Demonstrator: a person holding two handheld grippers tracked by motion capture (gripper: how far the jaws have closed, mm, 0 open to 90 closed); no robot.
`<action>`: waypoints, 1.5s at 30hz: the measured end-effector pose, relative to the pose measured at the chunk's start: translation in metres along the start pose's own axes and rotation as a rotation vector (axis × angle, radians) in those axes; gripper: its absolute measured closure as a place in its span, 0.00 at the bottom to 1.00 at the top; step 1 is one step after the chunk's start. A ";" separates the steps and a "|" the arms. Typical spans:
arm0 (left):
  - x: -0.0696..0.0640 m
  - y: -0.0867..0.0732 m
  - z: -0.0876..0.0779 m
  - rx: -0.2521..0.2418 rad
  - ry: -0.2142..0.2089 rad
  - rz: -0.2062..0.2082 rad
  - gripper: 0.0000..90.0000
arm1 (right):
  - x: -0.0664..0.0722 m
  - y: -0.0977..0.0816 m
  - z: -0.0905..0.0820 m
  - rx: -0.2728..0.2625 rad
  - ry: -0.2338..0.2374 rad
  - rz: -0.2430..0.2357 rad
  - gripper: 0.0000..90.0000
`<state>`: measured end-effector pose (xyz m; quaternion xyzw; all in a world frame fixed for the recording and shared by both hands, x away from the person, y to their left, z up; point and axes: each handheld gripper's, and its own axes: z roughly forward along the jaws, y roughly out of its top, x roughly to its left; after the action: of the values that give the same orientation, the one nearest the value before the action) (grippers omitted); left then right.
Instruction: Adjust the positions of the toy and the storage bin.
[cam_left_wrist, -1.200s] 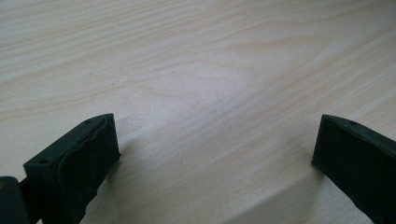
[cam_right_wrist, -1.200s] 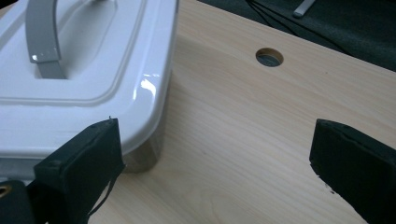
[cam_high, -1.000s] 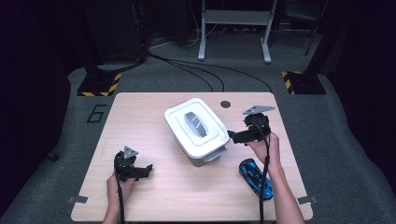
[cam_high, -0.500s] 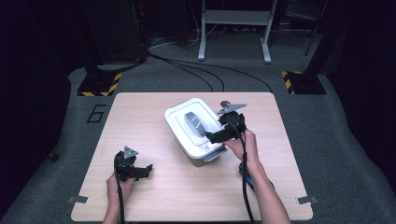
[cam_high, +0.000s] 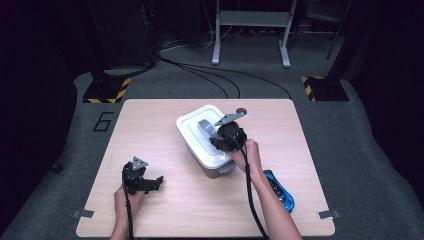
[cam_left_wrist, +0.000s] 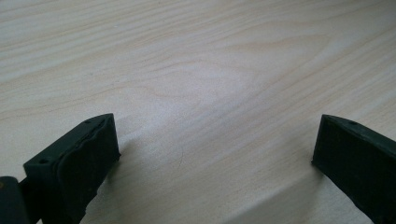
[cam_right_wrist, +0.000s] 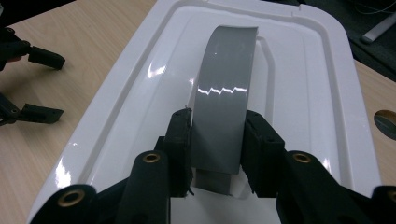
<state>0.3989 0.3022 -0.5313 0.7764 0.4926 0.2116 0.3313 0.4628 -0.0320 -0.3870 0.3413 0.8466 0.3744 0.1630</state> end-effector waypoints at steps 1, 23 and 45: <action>0.000 0.000 0.000 0.000 0.000 0.000 0.00 | -0.001 0.000 0.001 -0.010 -0.004 -0.013 0.73; 0.000 0.000 0.000 0.002 -0.001 0.001 0.00 | -0.006 -0.017 -0.019 0.000 -0.090 0.076 0.75; 0.000 0.000 0.000 -0.001 0.000 0.000 0.00 | -0.016 -0.016 -0.014 -0.027 -0.136 0.080 0.75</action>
<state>0.3989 0.3021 -0.5313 0.7763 0.4926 0.2119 0.3315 0.4596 -0.0580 -0.3895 0.3970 0.8143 0.3679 0.2096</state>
